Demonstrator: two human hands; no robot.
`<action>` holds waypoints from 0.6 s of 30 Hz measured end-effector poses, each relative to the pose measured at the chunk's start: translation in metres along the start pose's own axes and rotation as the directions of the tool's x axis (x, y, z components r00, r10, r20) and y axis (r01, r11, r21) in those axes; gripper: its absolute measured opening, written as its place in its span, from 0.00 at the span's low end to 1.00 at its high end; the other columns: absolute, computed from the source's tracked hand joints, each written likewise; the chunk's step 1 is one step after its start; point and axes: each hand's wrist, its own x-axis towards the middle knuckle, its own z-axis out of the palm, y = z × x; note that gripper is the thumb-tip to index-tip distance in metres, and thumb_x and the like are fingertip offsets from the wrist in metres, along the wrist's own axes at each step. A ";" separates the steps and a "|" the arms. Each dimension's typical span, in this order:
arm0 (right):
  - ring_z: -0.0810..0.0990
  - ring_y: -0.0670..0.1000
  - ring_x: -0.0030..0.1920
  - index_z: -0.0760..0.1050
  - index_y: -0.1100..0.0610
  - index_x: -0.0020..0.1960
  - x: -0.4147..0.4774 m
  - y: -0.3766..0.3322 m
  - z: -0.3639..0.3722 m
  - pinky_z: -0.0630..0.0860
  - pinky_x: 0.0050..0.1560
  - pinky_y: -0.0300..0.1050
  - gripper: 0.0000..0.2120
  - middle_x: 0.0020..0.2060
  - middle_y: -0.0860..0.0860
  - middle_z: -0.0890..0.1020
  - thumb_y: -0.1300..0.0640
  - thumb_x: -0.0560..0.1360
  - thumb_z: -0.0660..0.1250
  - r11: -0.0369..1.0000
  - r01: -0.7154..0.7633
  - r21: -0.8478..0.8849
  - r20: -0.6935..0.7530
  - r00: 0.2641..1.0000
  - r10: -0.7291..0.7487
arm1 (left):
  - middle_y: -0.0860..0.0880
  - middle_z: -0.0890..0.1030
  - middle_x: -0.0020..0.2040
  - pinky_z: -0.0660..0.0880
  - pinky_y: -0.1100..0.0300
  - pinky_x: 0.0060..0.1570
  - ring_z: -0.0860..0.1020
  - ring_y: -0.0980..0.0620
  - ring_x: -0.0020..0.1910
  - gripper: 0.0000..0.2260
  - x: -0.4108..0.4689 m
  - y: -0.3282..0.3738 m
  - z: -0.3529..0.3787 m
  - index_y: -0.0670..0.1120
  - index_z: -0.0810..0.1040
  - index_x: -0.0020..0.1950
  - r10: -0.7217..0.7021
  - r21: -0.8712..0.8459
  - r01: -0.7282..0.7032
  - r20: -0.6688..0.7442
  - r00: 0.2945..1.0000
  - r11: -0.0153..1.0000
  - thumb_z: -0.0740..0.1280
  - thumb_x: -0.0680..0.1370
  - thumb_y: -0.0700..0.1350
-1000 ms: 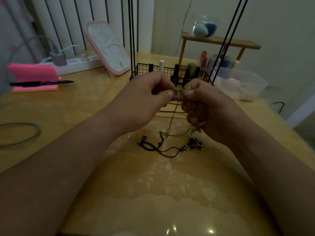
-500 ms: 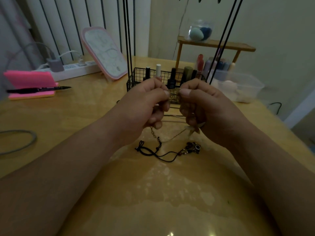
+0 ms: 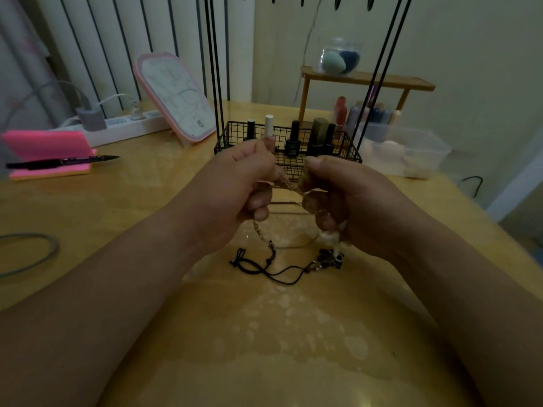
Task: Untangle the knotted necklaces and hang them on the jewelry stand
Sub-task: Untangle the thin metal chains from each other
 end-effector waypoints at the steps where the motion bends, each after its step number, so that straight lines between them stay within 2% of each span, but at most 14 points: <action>1: 0.75 0.46 0.34 0.77 0.57 0.53 -0.001 -0.001 -0.001 0.68 0.29 0.39 0.11 0.43 0.52 0.77 0.50 0.85 0.62 1.000 -0.003 -0.012 0.012 1.000 0.003 | 0.44 0.75 0.43 0.67 0.62 0.25 0.65 0.54 0.27 0.13 0.000 0.000 -0.001 0.48 0.70 0.38 -0.007 -0.014 0.007 -0.002 1.000 1.000 0.61 0.80 0.35; 3: 0.75 0.46 0.34 0.79 0.56 0.53 -0.003 -0.004 -0.002 0.69 0.29 0.39 0.11 0.40 0.51 0.76 0.50 0.84 0.63 0.999 0.001 -0.049 0.045 0.999 0.001 | 0.50 0.76 0.37 0.66 0.62 0.25 0.64 0.54 0.26 0.12 0.000 0.000 -0.002 0.48 0.69 0.39 -0.008 -0.006 0.008 0.000 1.000 1.000 0.60 0.81 0.35; 5: 0.77 0.47 0.36 0.79 0.55 0.53 -0.003 -0.004 -0.003 0.72 0.32 0.40 0.08 0.39 0.50 0.76 0.51 0.83 0.65 0.994 0.026 -0.107 0.090 0.996 -0.016 | 0.51 0.75 0.34 0.66 0.62 0.24 0.64 0.54 0.26 0.12 0.000 0.000 -0.002 0.48 0.69 0.40 -0.010 -0.014 0.010 -0.002 1.000 1.000 0.60 0.81 0.36; 7: 0.78 0.48 0.37 0.79 0.54 0.52 -0.003 -0.004 -0.004 0.75 0.36 0.42 0.04 0.39 0.50 0.78 0.54 0.79 0.71 0.984 0.062 -0.168 0.133 0.990 -0.040 | 0.51 0.74 0.33 0.65 0.62 0.24 0.63 0.54 0.26 0.11 0.001 0.000 -0.003 0.47 0.69 0.40 -0.012 -0.031 0.012 -0.004 1.000 0.999 0.60 0.81 0.36; 9: 0.78 0.50 0.39 0.80 0.55 0.51 -0.003 -0.003 -0.006 0.77 0.39 0.43 0.07 0.39 0.50 0.79 0.56 0.74 0.72 0.978 0.095 -0.183 0.166 0.984 -0.064 | 0.51 0.74 0.34 0.65 0.62 0.24 0.63 0.54 0.25 0.11 0.001 0.001 -0.003 0.47 0.69 0.41 -0.009 -0.055 0.009 -0.005 1.000 0.998 0.61 0.81 0.35; 12: 0.79 0.51 0.42 0.81 0.57 0.51 -0.003 -0.004 -0.008 0.78 0.46 0.44 0.07 0.40 0.50 0.81 0.59 0.74 0.74 0.975 0.137 -0.172 0.194 0.976 -0.103 | 0.52 0.73 0.34 0.63 0.63 0.23 0.62 0.55 0.25 0.10 0.002 0.001 -0.004 0.47 0.69 0.41 -0.003 -0.060 0.002 -0.020 1.000 0.998 0.61 0.80 0.35; 15: 0.80 0.49 0.44 0.81 0.58 0.51 -0.003 -0.003 -0.008 0.78 0.50 0.43 0.07 0.41 0.50 0.81 0.58 0.73 0.70 0.975 0.143 -0.169 0.191 0.975 -0.110 | 0.50 0.74 0.38 0.61 0.64 0.22 0.62 0.55 0.25 0.10 0.003 0.000 -0.004 0.47 0.70 0.41 0.002 -0.053 -0.003 -0.025 1.000 0.999 0.63 0.79 0.35; 18: 0.82 0.52 0.48 0.79 0.58 0.53 -0.002 -0.001 -0.007 0.78 0.55 0.48 0.05 0.44 0.52 0.82 0.61 0.78 0.68 0.979 0.146 -0.141 0.168 0.978 -0.122 | 0.48 0.76 0.37 0.60 0.64 0.22 0.62 0.56 0.25 0.09 0.003 -0.001 -0.005 0.46 0.71 0.44 -0.007 -0.030 0.007 -0.026 1.000 1.000 0.62 0.79 0.33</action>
